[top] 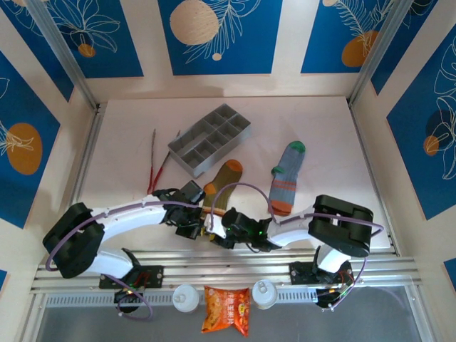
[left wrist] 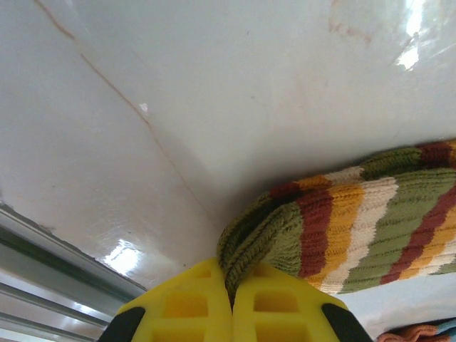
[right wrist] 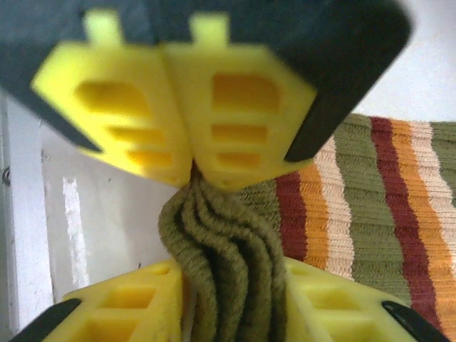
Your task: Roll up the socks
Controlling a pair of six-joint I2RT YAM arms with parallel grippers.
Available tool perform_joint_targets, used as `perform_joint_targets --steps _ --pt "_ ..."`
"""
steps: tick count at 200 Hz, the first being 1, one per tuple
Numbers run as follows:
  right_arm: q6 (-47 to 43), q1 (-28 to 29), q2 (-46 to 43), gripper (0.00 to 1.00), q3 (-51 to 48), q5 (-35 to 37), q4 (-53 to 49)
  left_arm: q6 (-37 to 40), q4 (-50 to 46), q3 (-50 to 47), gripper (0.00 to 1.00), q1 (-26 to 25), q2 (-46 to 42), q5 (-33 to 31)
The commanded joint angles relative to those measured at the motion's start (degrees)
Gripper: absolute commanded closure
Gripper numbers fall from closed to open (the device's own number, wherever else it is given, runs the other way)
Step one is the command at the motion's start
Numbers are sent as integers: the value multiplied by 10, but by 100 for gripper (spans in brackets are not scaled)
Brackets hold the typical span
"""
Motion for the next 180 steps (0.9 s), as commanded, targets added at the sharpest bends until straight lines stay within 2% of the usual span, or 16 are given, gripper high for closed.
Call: perform_joint_targets --steps 1,34,54,62,75,97,123,138,180 --pt "13 4 9 73 20 11 12 -101 -21 13 98 7 3 6" --pt "35 3 12 85 18 13 8 -101 -19 10 98 8 0 6" --pt "51 0 11 95 15 10 -1 -100 -17 7 97 10 -8 -1" --pt "62 -4 9 100 15 5 -9 -97 -17 7 92 12 -14 -9" --pt "82 -12 3 100 13 -12 -19 -90 -21 7 78 15 -27 -23" --pt "131 -39 -4 100 13 -81 -44 -65 -28 8 50 21 -52 -53" --pt "193 -78 0 100 11 -176 -57 -19 -26 9 28 32 -70 -61" --pt "232 -103 13 100 7 -227 -54 -7 -16 1 21 33 -78 -53" --pt "291 -151 59 100 26 -342 -58 -12 33 -13 20 31 -75 -48"
